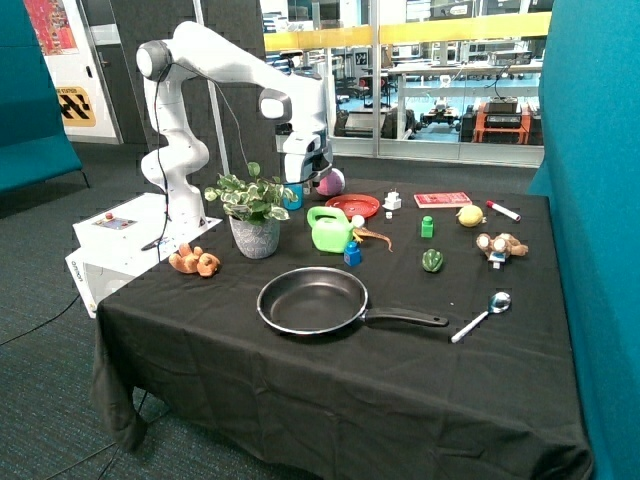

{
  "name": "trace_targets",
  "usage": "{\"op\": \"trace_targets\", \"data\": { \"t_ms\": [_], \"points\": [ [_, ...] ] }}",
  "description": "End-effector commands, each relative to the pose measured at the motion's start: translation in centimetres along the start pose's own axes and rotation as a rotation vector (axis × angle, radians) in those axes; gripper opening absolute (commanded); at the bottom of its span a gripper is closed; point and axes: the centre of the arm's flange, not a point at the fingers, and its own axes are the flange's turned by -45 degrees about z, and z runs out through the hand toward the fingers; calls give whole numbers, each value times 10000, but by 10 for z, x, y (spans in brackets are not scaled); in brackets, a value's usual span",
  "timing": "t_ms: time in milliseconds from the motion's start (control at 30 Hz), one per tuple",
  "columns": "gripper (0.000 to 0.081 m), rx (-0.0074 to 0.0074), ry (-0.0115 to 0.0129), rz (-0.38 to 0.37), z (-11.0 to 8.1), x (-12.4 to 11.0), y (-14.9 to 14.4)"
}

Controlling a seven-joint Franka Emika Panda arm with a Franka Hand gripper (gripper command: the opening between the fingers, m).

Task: Water the pot plant and put the can on the plate

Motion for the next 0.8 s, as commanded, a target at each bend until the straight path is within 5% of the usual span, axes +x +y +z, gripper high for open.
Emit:
{"op": "trace_targets", "data": {
  "t_ms": [0, 767],
  "points": [
    [480, 52, 14, -29, 7, 11, 6],
    [438, 52, 14, -102, 24, 25, 14]
  ]
}}
